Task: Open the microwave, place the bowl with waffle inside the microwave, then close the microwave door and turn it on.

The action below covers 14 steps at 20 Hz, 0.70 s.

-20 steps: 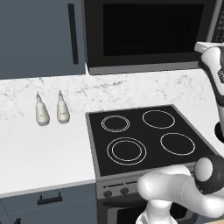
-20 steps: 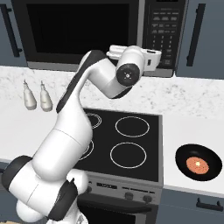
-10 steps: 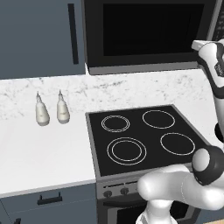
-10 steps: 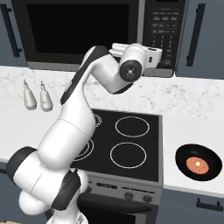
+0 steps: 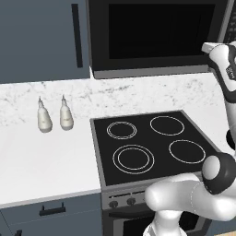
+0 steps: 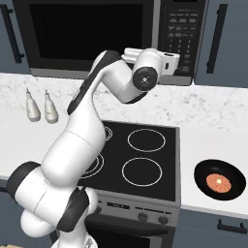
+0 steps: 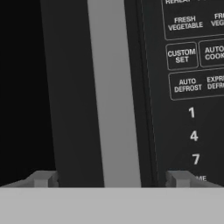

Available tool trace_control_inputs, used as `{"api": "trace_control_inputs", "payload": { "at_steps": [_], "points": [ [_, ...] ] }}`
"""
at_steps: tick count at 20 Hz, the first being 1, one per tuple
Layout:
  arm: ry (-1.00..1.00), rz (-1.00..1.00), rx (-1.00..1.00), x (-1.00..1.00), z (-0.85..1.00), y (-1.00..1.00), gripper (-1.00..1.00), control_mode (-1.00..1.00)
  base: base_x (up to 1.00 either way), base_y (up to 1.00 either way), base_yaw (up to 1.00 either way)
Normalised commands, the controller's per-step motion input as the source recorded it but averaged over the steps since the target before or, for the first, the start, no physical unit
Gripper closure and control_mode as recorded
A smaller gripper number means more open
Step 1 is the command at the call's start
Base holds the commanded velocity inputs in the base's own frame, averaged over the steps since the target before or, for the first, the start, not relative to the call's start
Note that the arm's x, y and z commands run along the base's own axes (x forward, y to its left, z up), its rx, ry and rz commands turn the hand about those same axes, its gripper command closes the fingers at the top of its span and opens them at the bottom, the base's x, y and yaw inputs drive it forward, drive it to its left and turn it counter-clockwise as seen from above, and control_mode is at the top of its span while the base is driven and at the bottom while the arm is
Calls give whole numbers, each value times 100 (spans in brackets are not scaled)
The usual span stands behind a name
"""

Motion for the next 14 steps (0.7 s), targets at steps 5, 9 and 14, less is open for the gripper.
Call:
{"api": "trace_control_inputs", "payload": {
  "at_steps": [5,9,14],
  "points": [
    [0,0,0,0,0,0,100,-100,0,0,0],
    [0,0,0,0,0,0,100,-100,0,0,0],
    [0,0,0,-11,0,0,100,-100,0,0,0]
  ]
}}
